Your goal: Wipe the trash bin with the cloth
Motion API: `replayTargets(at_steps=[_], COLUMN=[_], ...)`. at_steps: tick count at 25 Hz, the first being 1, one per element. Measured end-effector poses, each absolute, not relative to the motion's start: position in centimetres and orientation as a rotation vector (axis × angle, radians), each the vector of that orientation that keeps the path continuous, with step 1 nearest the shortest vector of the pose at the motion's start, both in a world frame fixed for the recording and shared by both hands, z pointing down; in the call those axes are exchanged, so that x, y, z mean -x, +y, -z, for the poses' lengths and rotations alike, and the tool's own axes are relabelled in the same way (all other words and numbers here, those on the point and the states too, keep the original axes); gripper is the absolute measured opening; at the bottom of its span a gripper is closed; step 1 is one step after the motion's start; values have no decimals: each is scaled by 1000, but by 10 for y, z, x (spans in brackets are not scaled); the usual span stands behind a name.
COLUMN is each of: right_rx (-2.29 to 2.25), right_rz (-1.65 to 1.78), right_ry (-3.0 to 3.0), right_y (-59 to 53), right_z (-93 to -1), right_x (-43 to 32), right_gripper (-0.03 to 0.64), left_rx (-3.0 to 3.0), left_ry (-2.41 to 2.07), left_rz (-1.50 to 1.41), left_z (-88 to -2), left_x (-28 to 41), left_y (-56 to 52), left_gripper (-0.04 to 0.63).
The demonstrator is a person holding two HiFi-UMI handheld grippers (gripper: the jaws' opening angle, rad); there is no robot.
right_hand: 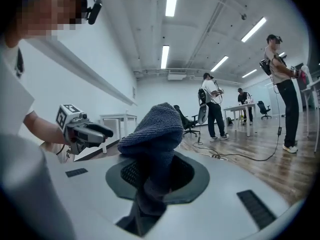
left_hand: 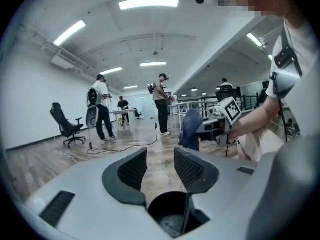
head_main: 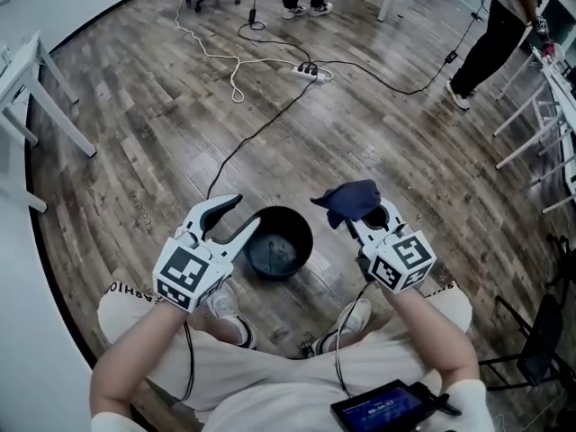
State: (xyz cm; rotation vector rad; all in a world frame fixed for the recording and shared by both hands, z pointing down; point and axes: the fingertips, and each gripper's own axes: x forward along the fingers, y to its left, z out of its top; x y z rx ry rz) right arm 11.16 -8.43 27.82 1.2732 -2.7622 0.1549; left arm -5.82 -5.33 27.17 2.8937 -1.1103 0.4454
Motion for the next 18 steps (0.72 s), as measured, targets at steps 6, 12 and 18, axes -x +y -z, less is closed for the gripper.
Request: replayTargets(at_steps=[6,12,18], right_rx=[-1140,-1099,-1087], right_rz=[-229,-240,-281], right_ry=[-2751,-2657,-2683], right_y=[-72,-70,-83], right_z=[-309,-339,-340], right_x=[-95,-97,-98], right_gripper=[78,77,77], left_rx=[-2770,-2720,-2704], left_ry=[-1183,-1015,-1000], left_rz=[-275,-343,-495], left_z=[-286,-331,-370], left_x=[48,16,13], left_y=[-53,-57,-68], left_gripper=[183,183,178])
